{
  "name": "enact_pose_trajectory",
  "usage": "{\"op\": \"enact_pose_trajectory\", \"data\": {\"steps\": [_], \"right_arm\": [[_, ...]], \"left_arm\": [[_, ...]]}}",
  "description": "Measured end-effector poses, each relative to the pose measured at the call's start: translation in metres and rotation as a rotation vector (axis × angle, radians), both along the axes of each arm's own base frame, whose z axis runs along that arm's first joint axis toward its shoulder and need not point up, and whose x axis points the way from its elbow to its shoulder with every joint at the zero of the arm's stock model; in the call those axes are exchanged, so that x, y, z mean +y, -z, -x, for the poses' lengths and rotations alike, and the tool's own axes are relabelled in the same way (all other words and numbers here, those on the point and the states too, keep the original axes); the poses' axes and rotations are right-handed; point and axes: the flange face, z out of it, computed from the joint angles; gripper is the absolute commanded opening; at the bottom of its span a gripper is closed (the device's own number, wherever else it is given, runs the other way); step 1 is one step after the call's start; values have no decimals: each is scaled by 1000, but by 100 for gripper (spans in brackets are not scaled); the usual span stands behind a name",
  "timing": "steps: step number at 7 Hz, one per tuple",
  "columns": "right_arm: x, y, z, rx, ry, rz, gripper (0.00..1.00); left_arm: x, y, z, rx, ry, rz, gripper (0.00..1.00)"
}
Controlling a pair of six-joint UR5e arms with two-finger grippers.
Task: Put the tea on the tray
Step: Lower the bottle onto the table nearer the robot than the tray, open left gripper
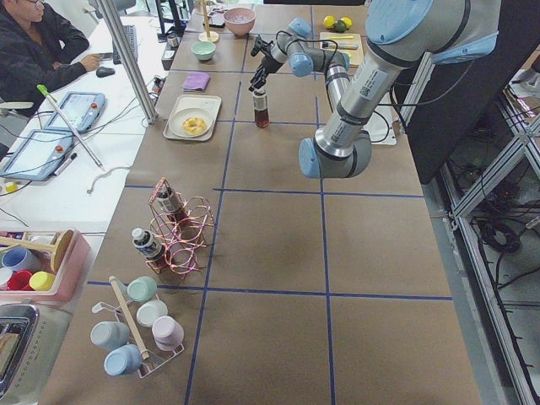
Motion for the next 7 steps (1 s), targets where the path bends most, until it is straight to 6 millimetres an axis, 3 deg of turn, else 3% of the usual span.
{"op": "enact_pose_trajectory", "data": {"steps": [3, 5, 7], "right_arm": [[-1, 2, 0, -1, 0, -4, 100], [-7, 19, 0, 4, 1, -38, 100], [-22, 44, 4, 16, 15, -93, 100]], "left_arm": [[6, 5, 7, 14, 7, -20, 100], [17, 9, 34, 44, 3, -37, 100], [27, -22, 77, 45, 10, -37, 100]]}}
